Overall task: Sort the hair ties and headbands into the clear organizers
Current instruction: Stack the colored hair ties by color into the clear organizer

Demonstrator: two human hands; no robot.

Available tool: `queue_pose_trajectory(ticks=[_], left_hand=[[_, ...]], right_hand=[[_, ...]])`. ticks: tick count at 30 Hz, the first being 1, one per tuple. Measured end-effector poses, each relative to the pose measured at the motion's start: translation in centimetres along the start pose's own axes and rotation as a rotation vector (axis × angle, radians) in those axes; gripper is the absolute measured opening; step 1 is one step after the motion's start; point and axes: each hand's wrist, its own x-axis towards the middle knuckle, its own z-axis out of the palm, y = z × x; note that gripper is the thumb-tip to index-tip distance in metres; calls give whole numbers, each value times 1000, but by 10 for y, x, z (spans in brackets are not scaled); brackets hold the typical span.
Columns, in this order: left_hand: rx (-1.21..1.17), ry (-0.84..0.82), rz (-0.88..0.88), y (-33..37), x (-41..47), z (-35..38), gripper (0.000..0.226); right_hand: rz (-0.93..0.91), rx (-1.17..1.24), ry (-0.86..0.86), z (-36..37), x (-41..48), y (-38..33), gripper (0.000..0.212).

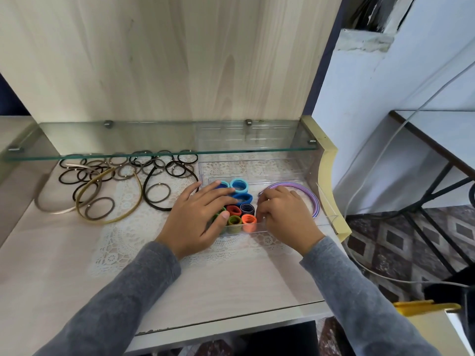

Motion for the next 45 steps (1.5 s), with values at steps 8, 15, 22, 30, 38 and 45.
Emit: queue_pose_trajectory(ticks=[8,15,22,30,38,45], left_hand=[[-4,-69,-212,2,-11,8,67],[57,-208,-332,4,-17,9,105],[127,-295,-386,5,-23,10,112],[106,-318,-391,9,-30,9,94],[34,-328,-398,10,-33,5,92],[3,-326,-423,15,-31,1,84]], right_hand=[[139,201,163,1,-11,19,40],[349,207,483,7,-31,38,26],[555,323,401,10,-50,60,43],[659,695,326,2,-65,63,94],[562,746,234,4,-72,72,115],[534,694,307,0,-71,66,88]])
